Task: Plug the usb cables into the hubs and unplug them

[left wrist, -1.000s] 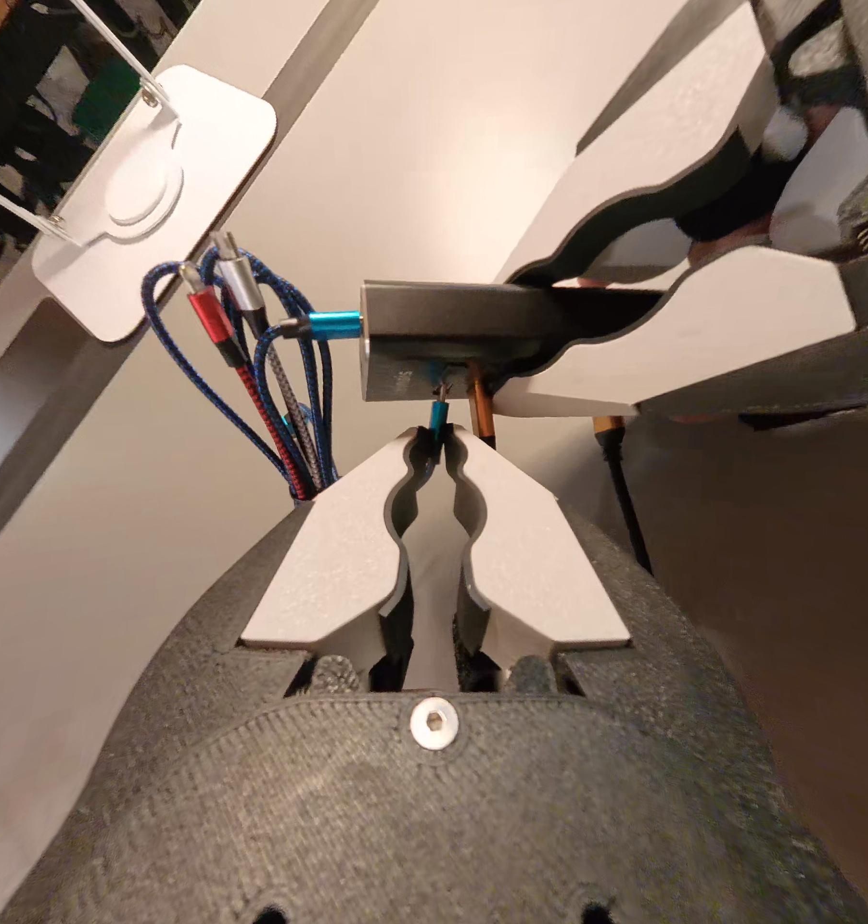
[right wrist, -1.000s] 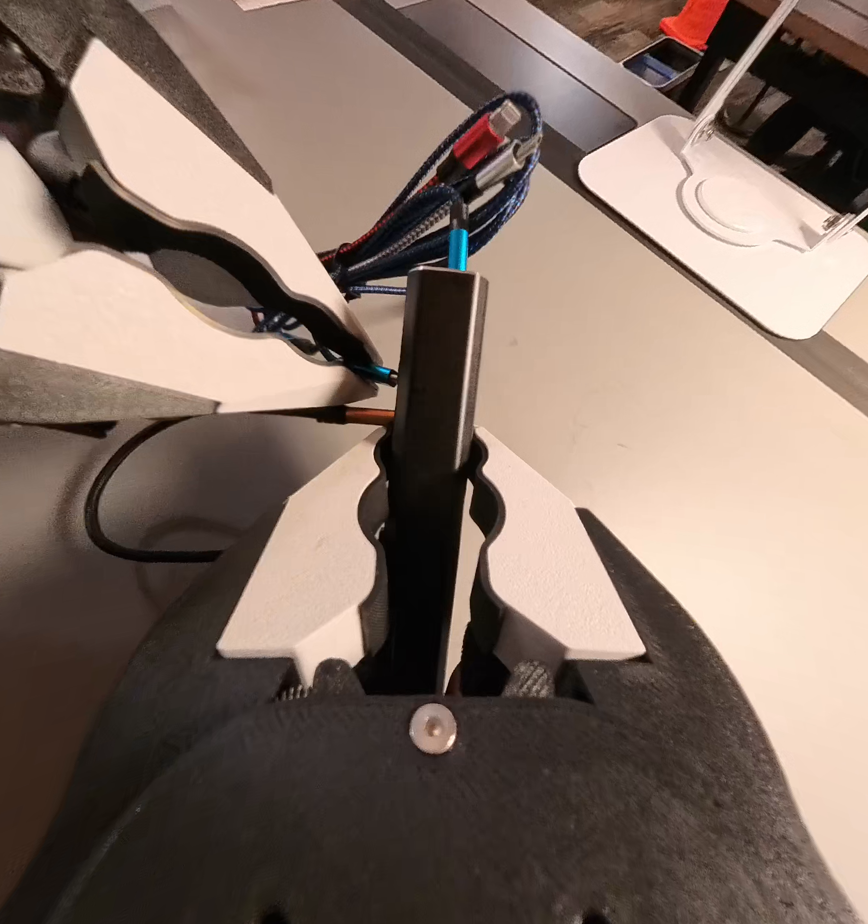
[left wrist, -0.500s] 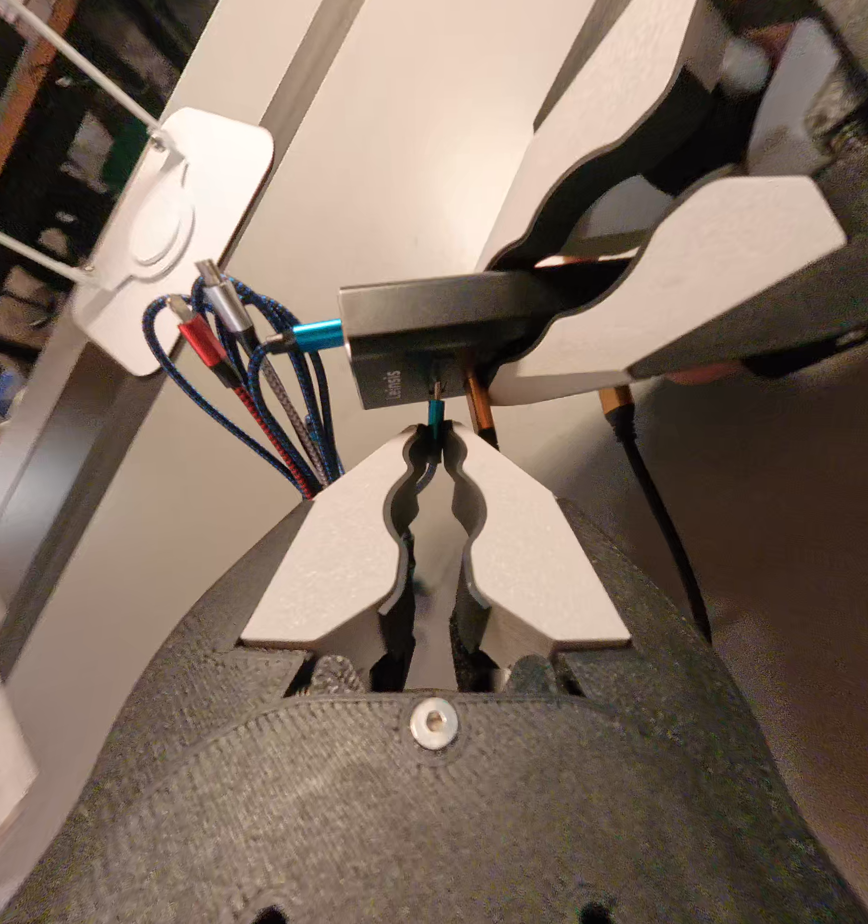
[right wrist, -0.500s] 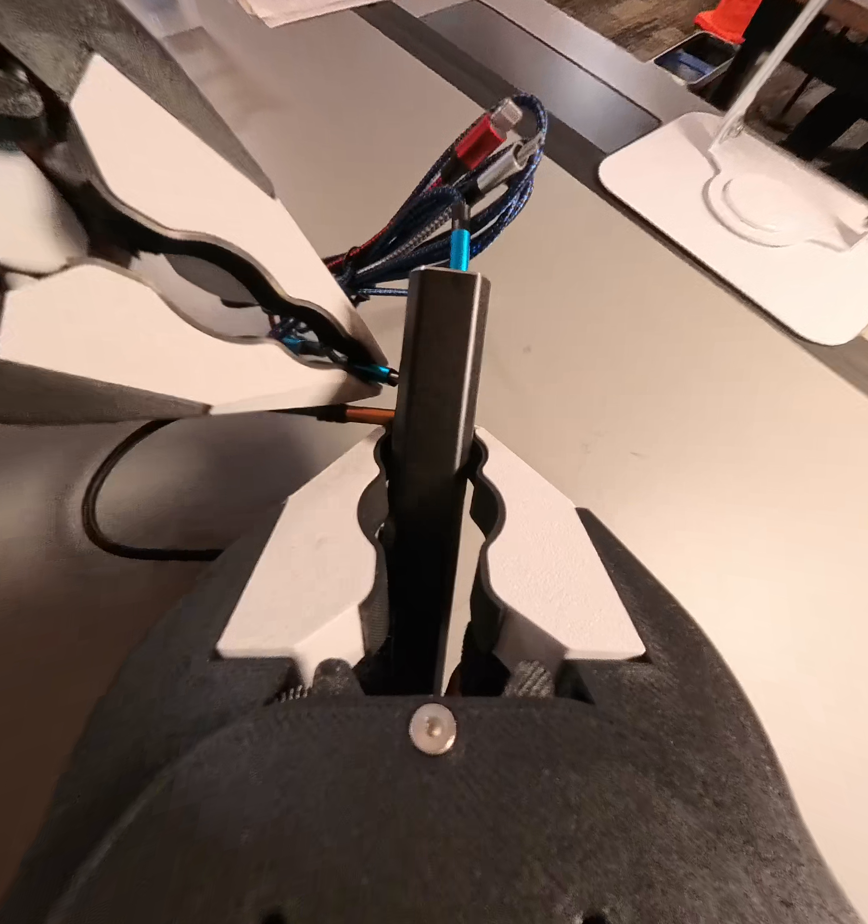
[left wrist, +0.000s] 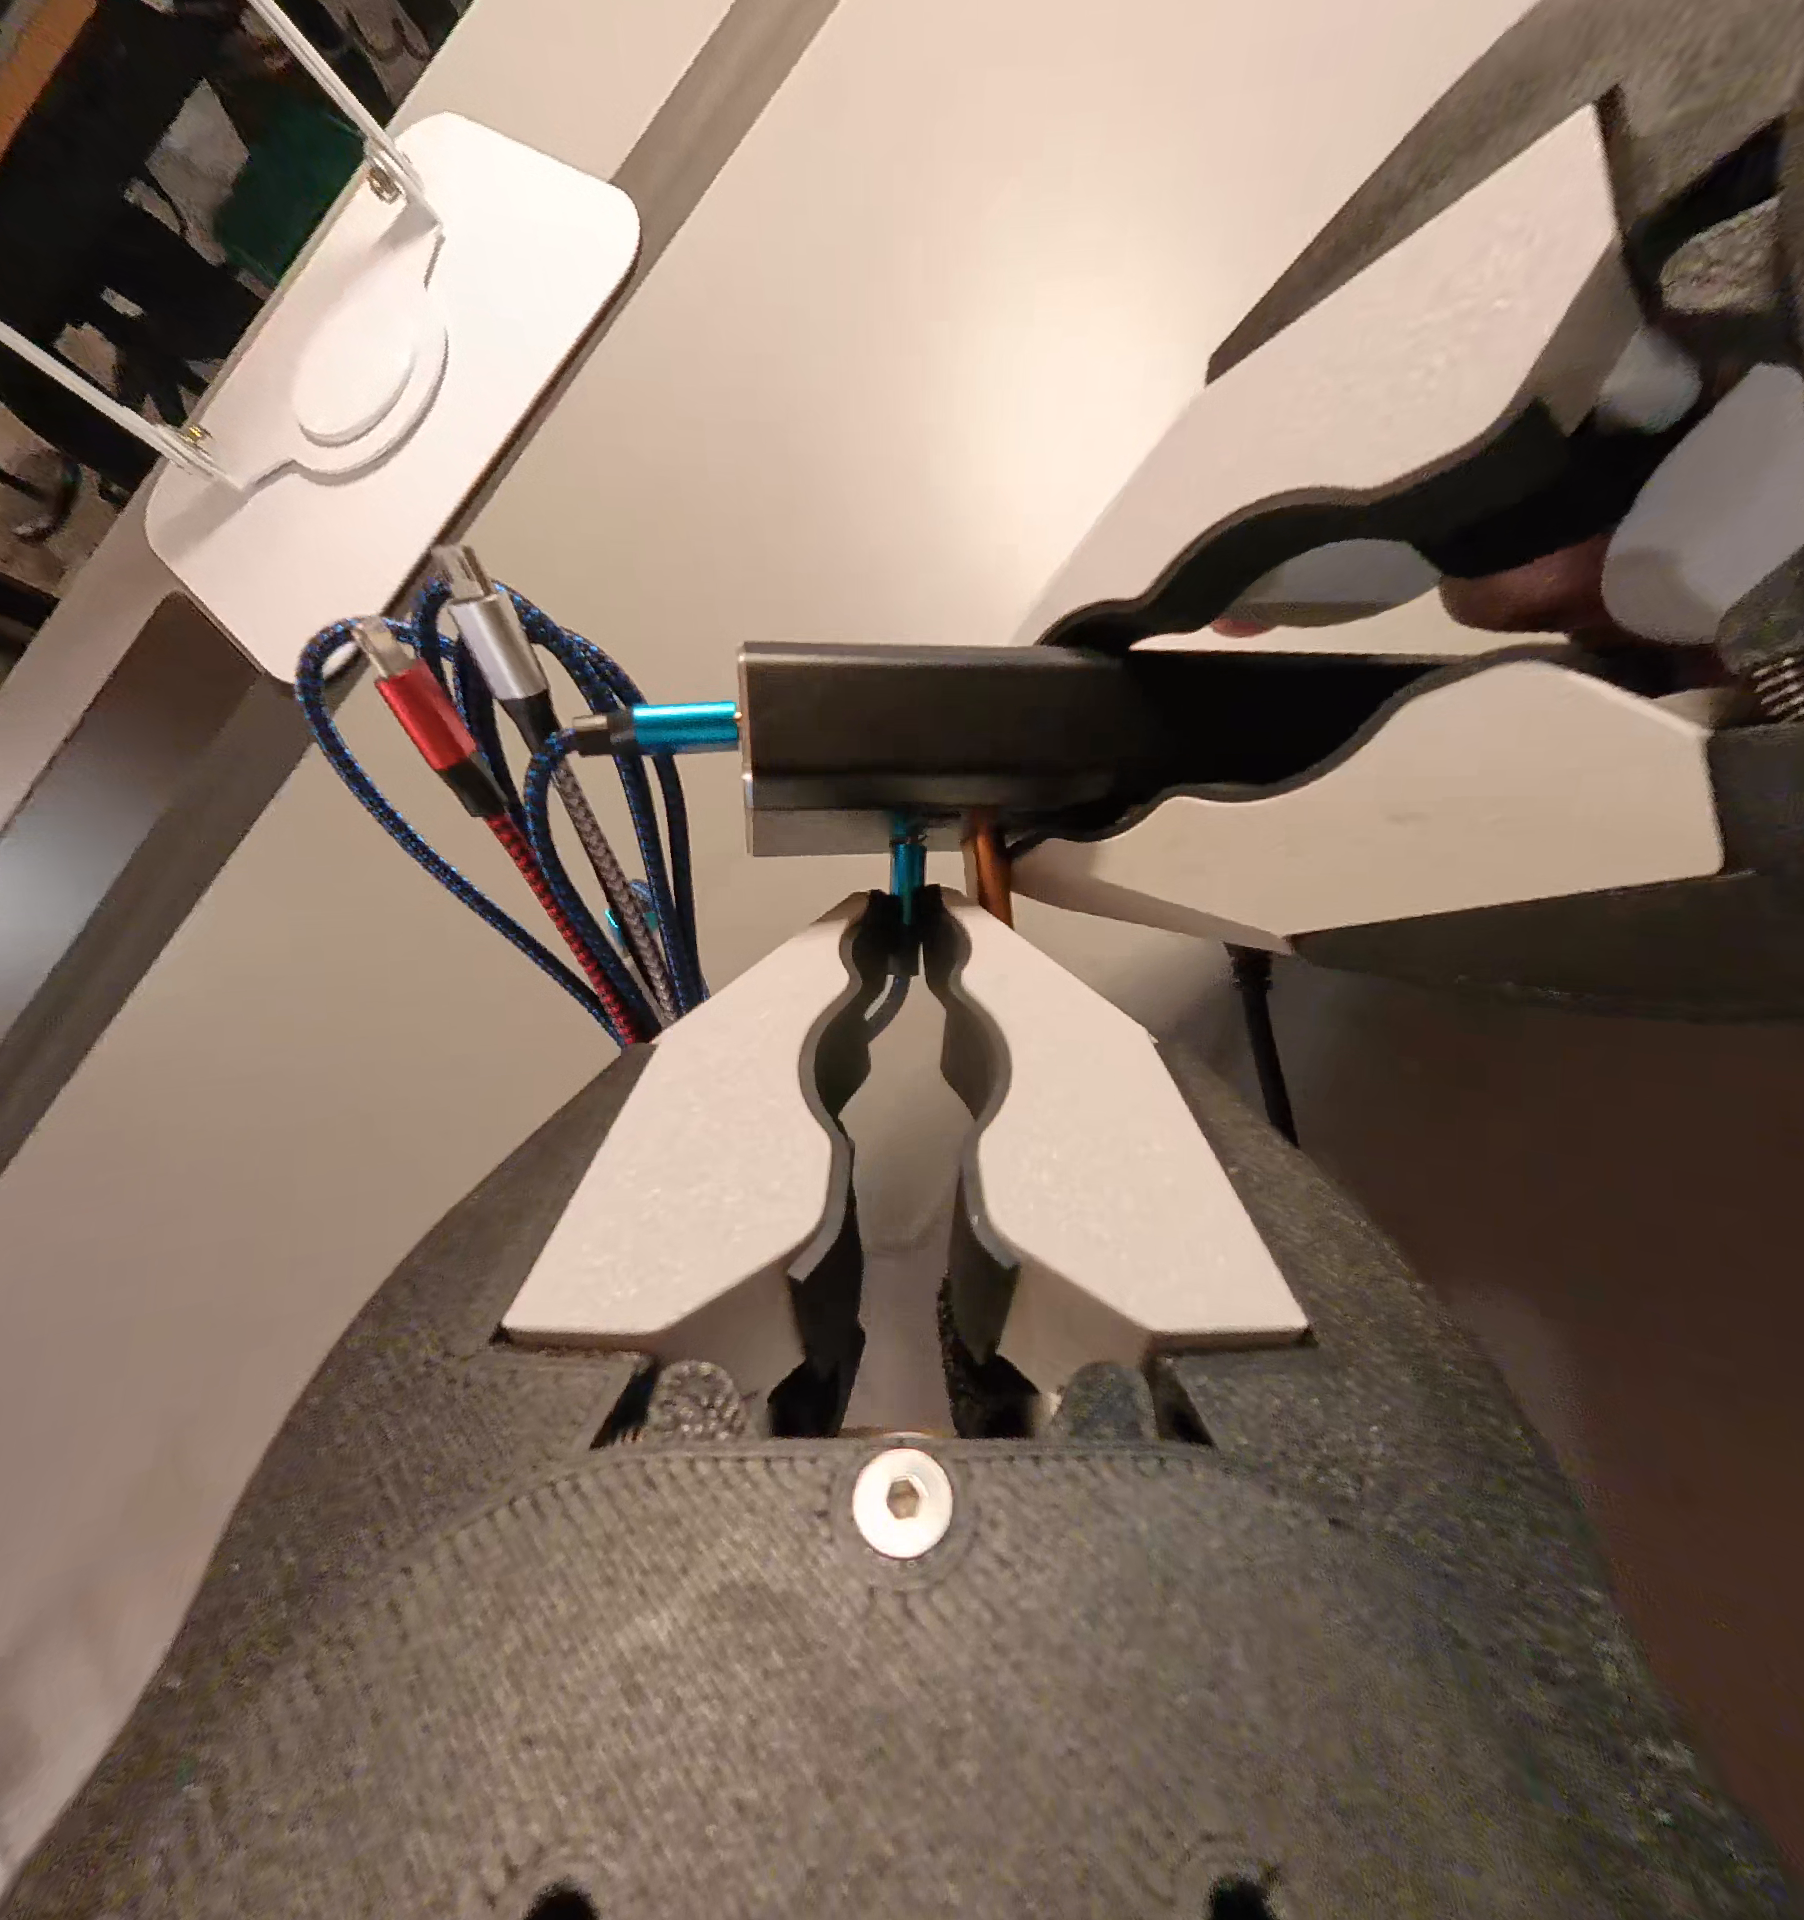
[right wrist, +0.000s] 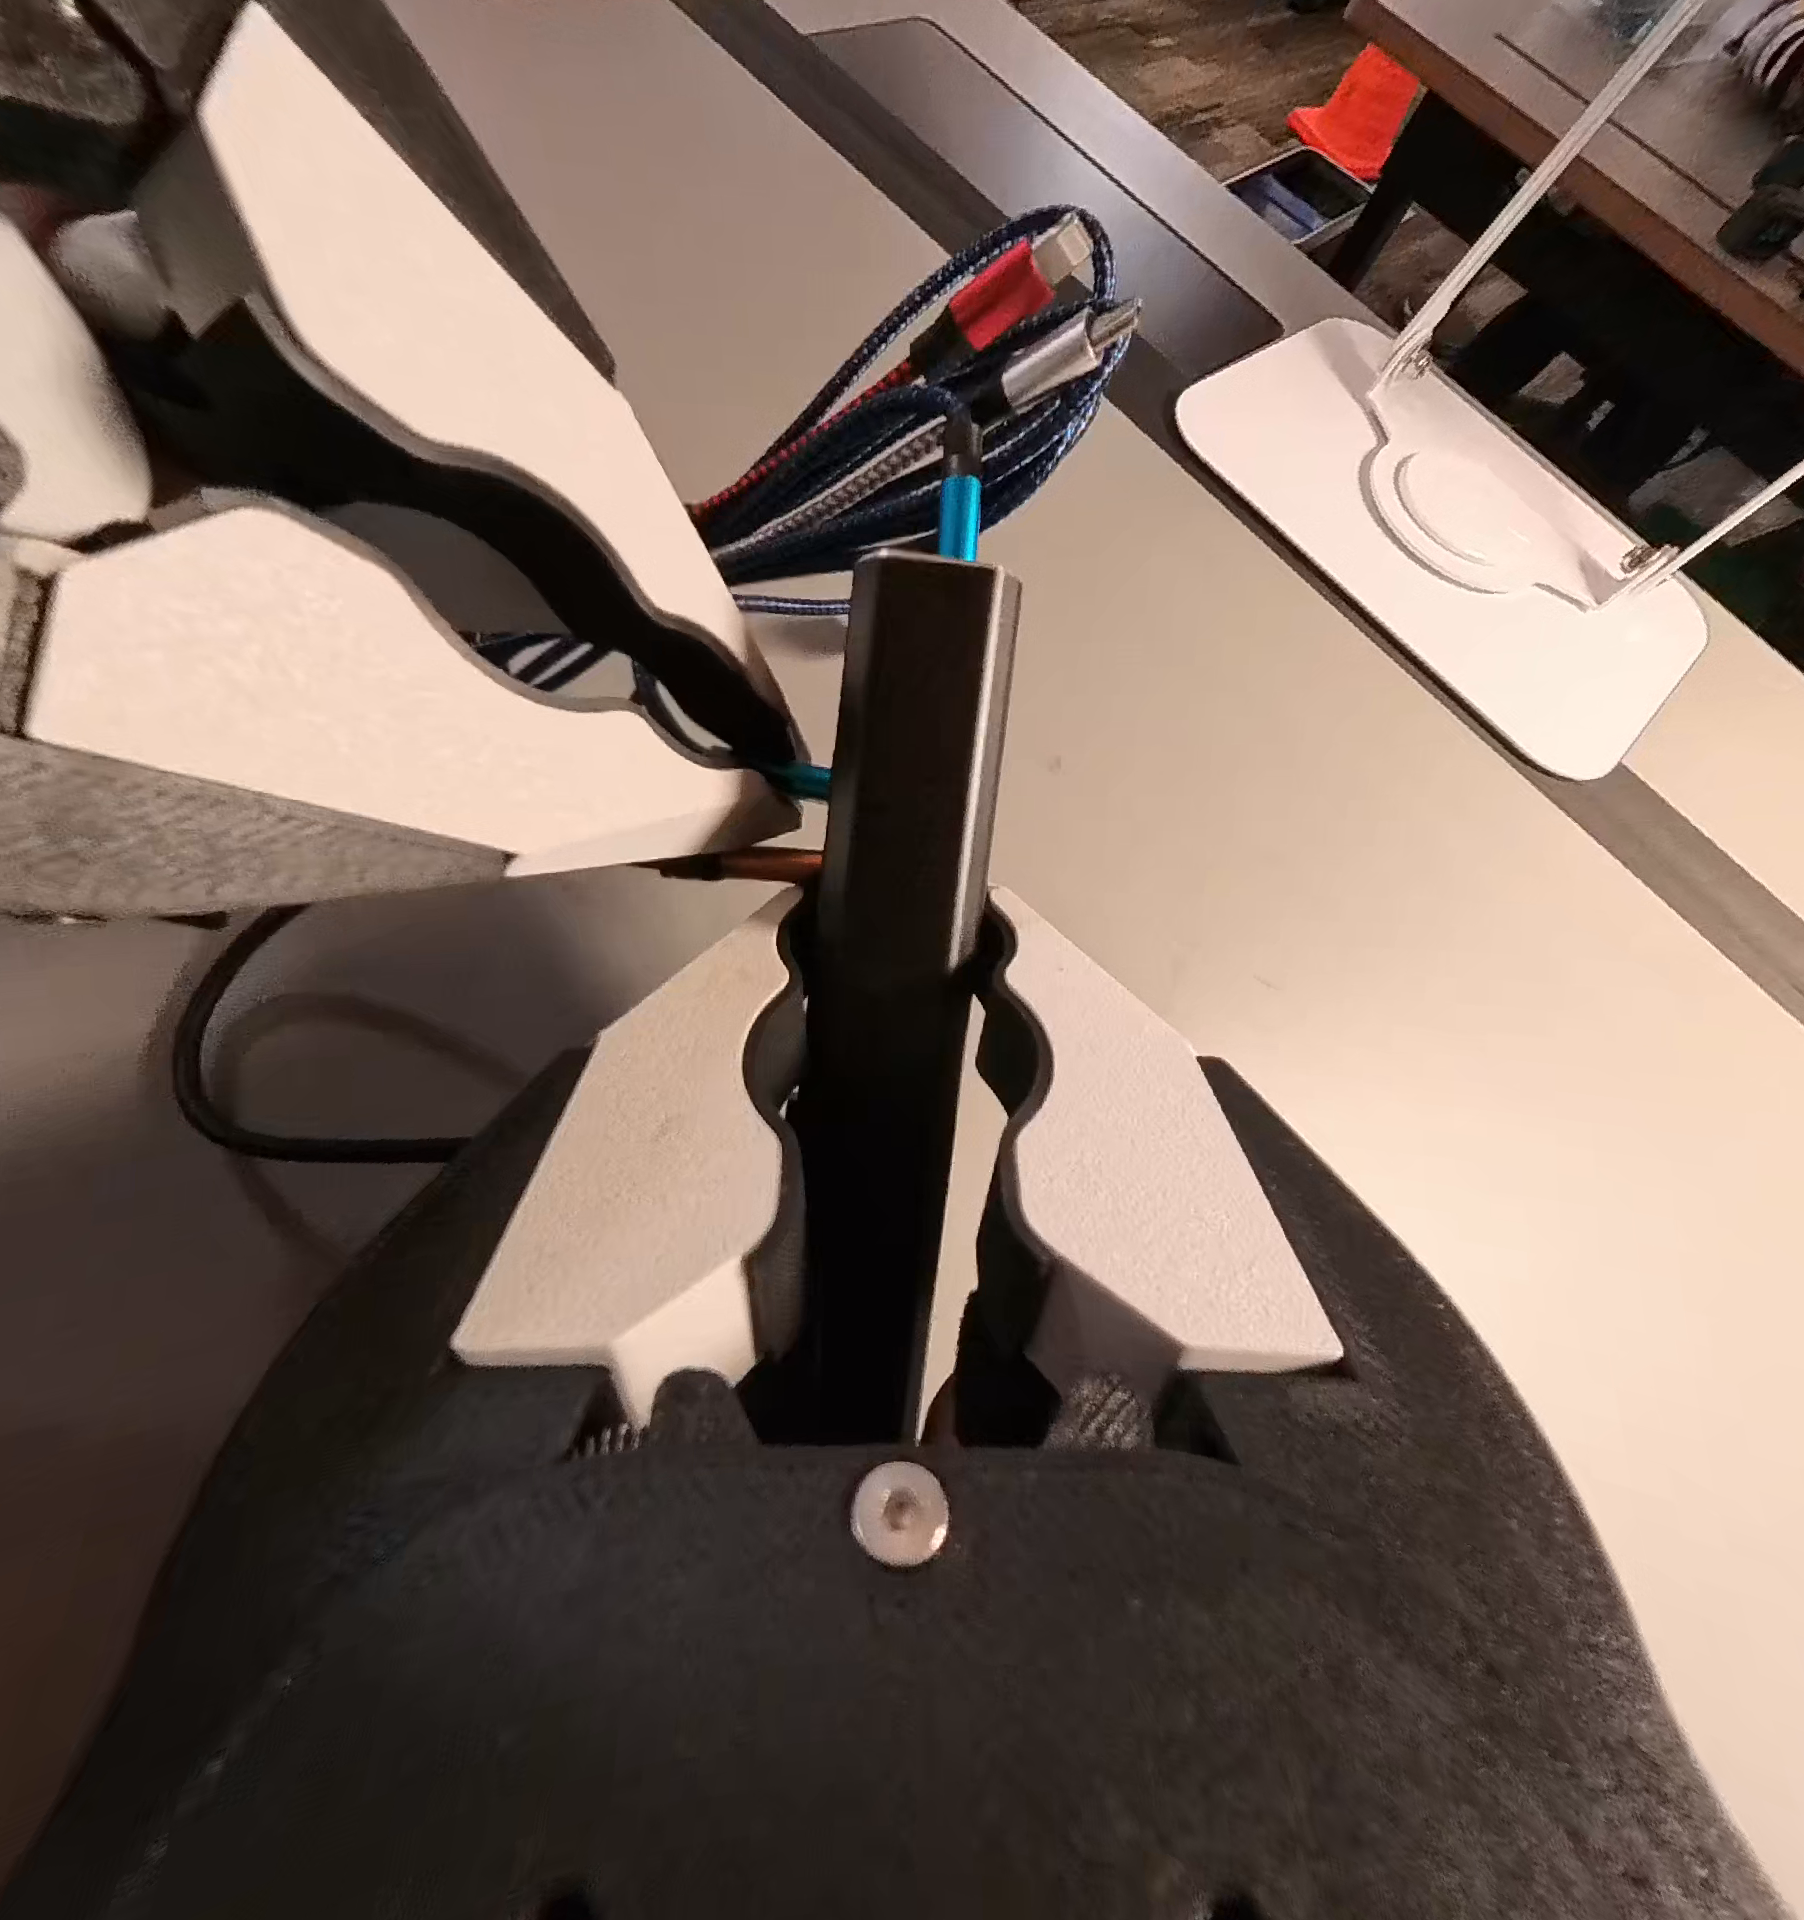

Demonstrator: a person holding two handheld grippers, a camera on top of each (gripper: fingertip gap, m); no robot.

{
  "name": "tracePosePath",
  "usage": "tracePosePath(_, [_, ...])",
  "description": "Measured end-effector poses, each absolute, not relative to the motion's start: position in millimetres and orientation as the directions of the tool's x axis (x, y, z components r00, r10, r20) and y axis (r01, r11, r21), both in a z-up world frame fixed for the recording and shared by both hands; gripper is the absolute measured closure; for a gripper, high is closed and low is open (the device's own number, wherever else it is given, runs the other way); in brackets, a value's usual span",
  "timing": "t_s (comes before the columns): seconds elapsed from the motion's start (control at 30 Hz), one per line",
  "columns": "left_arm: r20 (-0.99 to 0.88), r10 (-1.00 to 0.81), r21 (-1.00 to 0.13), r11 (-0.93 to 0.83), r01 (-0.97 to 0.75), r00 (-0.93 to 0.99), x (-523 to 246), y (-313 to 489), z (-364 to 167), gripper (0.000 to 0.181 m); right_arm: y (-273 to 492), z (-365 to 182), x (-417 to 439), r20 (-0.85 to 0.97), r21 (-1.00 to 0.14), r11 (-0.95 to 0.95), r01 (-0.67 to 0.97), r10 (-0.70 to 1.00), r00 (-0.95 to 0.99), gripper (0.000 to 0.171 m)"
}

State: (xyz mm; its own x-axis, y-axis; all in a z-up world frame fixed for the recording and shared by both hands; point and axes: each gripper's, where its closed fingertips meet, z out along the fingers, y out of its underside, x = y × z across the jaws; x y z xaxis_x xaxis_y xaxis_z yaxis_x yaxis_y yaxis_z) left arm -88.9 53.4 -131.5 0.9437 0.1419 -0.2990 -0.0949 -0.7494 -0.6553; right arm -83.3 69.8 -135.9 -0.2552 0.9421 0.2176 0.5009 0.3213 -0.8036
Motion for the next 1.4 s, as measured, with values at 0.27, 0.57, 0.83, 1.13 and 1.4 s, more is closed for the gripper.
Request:
tracePosePath(0.27, [-0.373, 0.133, -0.756, -0.618, -0.217, 0.918, -88.4, 62.9, -109.9, 0.174, 77.2, -117.5, -86.8, 0.163, -0.873, 0.255, 0.416, 0.956, -0.244, 0.144])
tracePosePath(0.57, [-0.223, 0.153, -0.912, -0.381, -0.151, 0.963, -78.8, 55.6, -66.1, 0.157, 78.4, -92.5, -85.1, 0.213, -0.93, 0.26, 0.258, 0.957, -0.196, 0.145])
tracePosePath(0.83, [0.159, 0.181, -0.936, -0.285, 0.207, 0.97, -75.8, 49.4, -63.7, 0.158, 107.7, -78.0, -84.9, 0.057, -0.985, 0.079, 0.151, 0.988, -0.144, 0.145])
tracePosePath(1.13, [0.296, 0.157, -0.943, -0.11, 0.315, 0.942, -72.8, 60.6, -49.8, 0.158, 95.0, -68.7, -78.0, 0.16, -0.986, 0.165, 0.018, 0.975, -0.155, 0.145])
tracePosePath(1.4, [0.287, 0.151, -0.945, -0.115, 0.306, 0.946, -64.1, 63.9, -51.8, 0.16, 81.5, -59.3, -69.9, 0.281, -0.959, 0.274, -0.069, 0.95, -0.134, 0.145])
